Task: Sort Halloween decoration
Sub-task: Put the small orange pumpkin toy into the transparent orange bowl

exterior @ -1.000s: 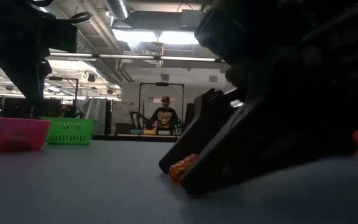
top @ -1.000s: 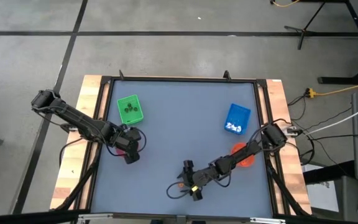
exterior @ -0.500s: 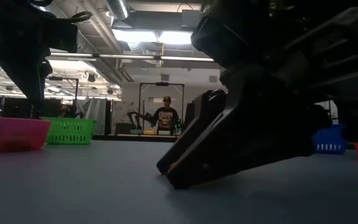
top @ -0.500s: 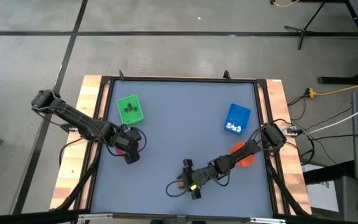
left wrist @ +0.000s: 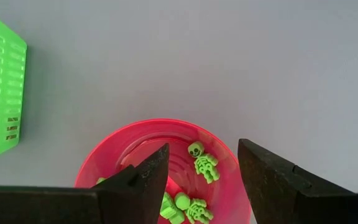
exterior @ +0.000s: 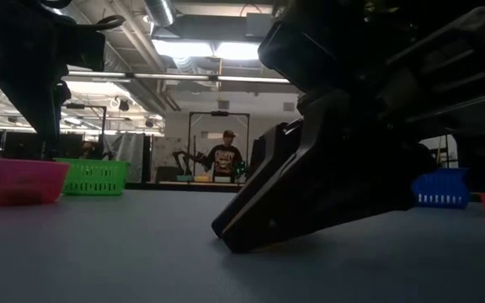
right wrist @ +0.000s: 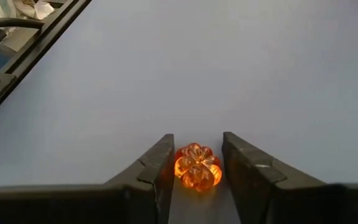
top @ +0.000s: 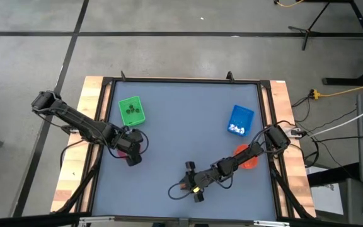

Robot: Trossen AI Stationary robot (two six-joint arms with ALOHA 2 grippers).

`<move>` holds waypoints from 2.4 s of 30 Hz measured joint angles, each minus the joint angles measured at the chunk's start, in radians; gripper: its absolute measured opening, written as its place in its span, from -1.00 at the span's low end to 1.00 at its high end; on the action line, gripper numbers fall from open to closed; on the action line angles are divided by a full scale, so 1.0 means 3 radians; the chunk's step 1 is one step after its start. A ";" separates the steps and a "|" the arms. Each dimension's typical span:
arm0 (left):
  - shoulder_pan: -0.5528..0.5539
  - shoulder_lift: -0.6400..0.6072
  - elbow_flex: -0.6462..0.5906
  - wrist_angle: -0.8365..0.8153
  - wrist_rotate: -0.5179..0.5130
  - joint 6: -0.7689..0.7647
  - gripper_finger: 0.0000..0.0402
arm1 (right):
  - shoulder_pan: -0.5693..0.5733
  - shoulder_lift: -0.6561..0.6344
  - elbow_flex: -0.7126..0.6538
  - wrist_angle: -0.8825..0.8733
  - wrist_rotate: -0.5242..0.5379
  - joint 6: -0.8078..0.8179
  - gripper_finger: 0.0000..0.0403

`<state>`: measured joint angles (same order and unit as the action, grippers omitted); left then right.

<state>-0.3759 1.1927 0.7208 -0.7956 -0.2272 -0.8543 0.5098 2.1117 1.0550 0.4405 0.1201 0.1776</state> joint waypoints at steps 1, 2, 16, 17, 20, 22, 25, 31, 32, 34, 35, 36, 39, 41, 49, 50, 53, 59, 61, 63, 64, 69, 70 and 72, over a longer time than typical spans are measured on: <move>0.0000 0.0000 0.0001 0.0000 0.0000 0.0000 -0.13 | 0.0000 0.0000 0.0000 0.0000 0.0000 0.0000 -0.35; 0.0000 0.0000 0.0000 0.0000 0.0000 0.0000 -0.13 | 0.0000 0.0000 0.0000 0.0000 0.0000 0.0000 -0.36; 0.0000 0.0000 0.0000 0.0000 0.0000 0.0000 -0.13 | 0.0001 0.0000 -0.0003 -0.0001 -0.0003 0.0000 -0.51; 0.0000 0.0000 0.0000 0.0000 0.0000 0.0000 -0.13 | 0.0001 0.0000 -0.0003 0.0000 -0.0003 0.0000 -0.51; 0.0000 0.0000 0.0001 0.0000 0.0002 0.0000 -0.13 | 0.0001 0.0000 -0.0003 0.0002 -0.0003 0.0000 -0.51; 0.0000 0.0000 0.0001 0.0000 0.0053 -0.0001 -0.13 | 0.0001 -0.0024 -0.0004 -0.0014 -0.0008 0.0000 -0.50; 0.0000 0.0000 0.0001 -0.0001 0.0155 -0.0001 -0.13 | 0.0002 -0.0100 -0.0015 -0.0076 -0.0063 0.0002 -0.50; 0.0003 0.0000 0.0156 -0.0017 0.0177 0.0068 -0.13 | 0.0006 -0.0473 -0.0011 -0.0325 -0.0070 -0.0005 -0.50; 0.0003 0.0000 0.0214 -0.0017 0.0166 0.0135 -0.13 | 0.0005 -0.0547 -0.0011 -0.0398 -0.0054 -0.0008 -0.50; 0.0003 0.0000 0.0344 -0.0011 0.0116 0.0290 -0.13 | 0.0005 -0.0716 -0.0011 -0.0588 -0.0050 -0.0009 -0.50; 0.0003 0.0000 0.0416 -0.0013 0.0067 0.0370 -0.13 | 0.0005 -0.0805 -0.0011 -0.0659 -0.0049 -0.0009 -0.50; 0.0003 0.0000 0.0491 -0.0011 0.0010 0.0458 -0.13 | 0.0005 -0.0898 -0.0010 -0.0742 -0.0048 -0.0010 -0.50; 0.0003 0.0000 0.0749 -0.0009 -0.0177 0.0742 -0.13 | 0.0004 -0.1171 -0.0009 -0.0997 -0.0040 -0.0010 -0.50; 0.0004 0.0000 0.0937 -0.0018 -0.0297 0.0957 -0.13 | 0.0005 -0.1360 -0.0009 -0.1148 -0.0035 -0.0013 -0.50; 0.0082 -0.0155 0.1653 -0.0038 -0.0454 0.1816 -0.13 | 0.0004 -0.2117 -0.0005 -0.1894 0.0009 -0.0009 -0.50; 0.0094 -0.0214 0.1711 -0.0040 -0.0457 0.1880 -0.13 | 0.0004 -0.2213 -0.0005 -0.1982 0.0010 -0.0008 -0.50; 0.0103 -0.0468 0.1771 -0.0080 -0.0570 0.2014 -0.13 | 0.0004 -0.2455 -0.0005 -0.2245 0.0034 -0.0004 -0.50; 0.0077 -0.1247 0.1386 -0.0063 -0.0901 0.2074 -0.13 | 0.0003 -0.2831 -0.0005 -0.2624 0.0121 0.0000 -0.50; 0.0072 -0.1528 0.1089 0.0088 -0.0904 0.2075 -0.13 | 0.0001 -0.2928 -0.0005 -0.2791 0.0183 0.0017 -0.50; 0.0070 -0.1820 0.0739 0.0339 -0.0902 0.2097 -0.13 | 0.0001 -0.3006 -0.0005 -0.2934 0.0224 0.0071 -0.50; 0.0071 -0.1961 0.0552 0.0493 -0.0901 0.2141 -0.13 | 0.0001 -0.3038 -0.0005 -0.3002 0.0242 0.0082 -0.50; 0.0130 -0.2508 -0.0372 0.1538 -0.0848 0.2653 -0.13 | 0.0001 -0.3091 -0.0005 -0.3274 0.0270 0.0085 -0.50; 0.0156 -0.2583 -0.0536 0.1735 -0.0800 0.2756 -0.13 | 0.0001 -0.3091 -0.0005 -0.3351 0.0270 0.0081 -0.50; 0.0221 -0.2702 -0.0821 0.2029 -0.0685 0.2923 -0.13 | 0.0001 -0.3091 -0.0005 -0.3516 0.0269 0.0083 -0.50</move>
<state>-0.3097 0.3820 0.4745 -0.1869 -0.4326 0.0225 0.5102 1.1843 1.0534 -0.6145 0.2008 0.2024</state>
